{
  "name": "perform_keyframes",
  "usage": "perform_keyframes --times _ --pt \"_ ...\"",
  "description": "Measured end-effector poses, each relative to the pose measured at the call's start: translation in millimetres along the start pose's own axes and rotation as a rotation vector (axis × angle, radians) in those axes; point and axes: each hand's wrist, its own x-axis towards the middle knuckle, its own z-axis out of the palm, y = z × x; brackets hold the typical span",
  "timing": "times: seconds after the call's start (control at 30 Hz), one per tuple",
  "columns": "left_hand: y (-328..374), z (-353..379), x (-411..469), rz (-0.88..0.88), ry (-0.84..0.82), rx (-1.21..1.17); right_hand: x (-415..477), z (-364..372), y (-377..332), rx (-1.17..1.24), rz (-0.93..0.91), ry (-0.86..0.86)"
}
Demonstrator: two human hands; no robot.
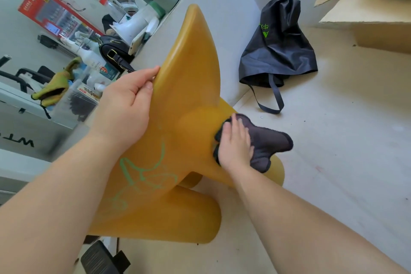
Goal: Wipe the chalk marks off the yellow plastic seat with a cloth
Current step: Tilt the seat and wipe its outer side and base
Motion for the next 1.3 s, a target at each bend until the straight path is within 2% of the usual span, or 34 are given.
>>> perform_keyframes --times 0.07,0.13,0.23,0.3,0.37,0.43,0.57,0.63,0.7,0.77,0.9,0.97,1.03,1.1,1.23,1.3 --pt "0.8 0.7 -0.8 0.01 0.004 0.023 8.4 -5.9 13.4 0.06 0.224 -0.045" --pt "1.1 1.3 -1.0 0.014 0.016 0.027 -3.5 1.2 -1.0 0.084 0.214 -0.016" --pt "0.5 4.3 -1.4 0.036 0.046 0.056 -49.3 24.4 -55.2 0.074 -0.087 0.043" --pt "0.5 6.7 -2.2 0.05 0.07 0.076 -77.0 35.6 -80.5 0.118 -0.308 0.017" --pt "1.3 8.7 -4.8 0.059 0.088 0.097 -71.2 32.4 -73.4 0.123 -0.395 0.012" --pt "2.3 9.9 -7.7 0.065 0.106 0.102 -39.2 21.7 -41.3 0.041 -0.325 0.071" --pt "3.3 9.2 -6.5 0.032 0.095 0.046 25.6 -2.2 16.5 0.066 0.233 -0.023" --pt "2.0 7.3 -4.9 0.0 0.074 0.022 23.9 -1.2 15.6 0.112 0.346 -0.015" --pt "0.7 6.3 -4.1 -0.013 0.066 0.0 4.6 8.1 -5.1 0.165 0.318 0.068" --pt "0.4 7.2 -4.2 -0.006 0.072 -0.005 -31.9 20.8 -35.8 0.176 0.167 0.118" --pt "0.2 6.7 -2.2 0.007 0.085 0.009 -98.8 46.3 -90.2 0.194 -0.253 -0.012" --pt "-1.6 4.3 -1.1 -0.007 0.091 -0.014 -91.2 45.6 -90.0 0.183 -0.305 -0.012" --pt "-3.8 -1.1 -6.4 -0.022 0.087 -0.029 -62.1 33.9 -78.2 0.097 -0.344 0.07" --pt "-7.2 -9.1 -18.2 -0.005 0.053 0.013 -23.1 18.8 -63.0 0.051 -0.287 0.099" --pt "-27.7 -34.2 -52.3 0.039 -0.029 0.195 16.9 -4.5 -39.6 0.071 0.074 -0.014" --pt "-33.2 -37.4 -64.6 0.013 -0.069 0.176 -0.9 1.6 -33.5 0.077 0.052 0.036"
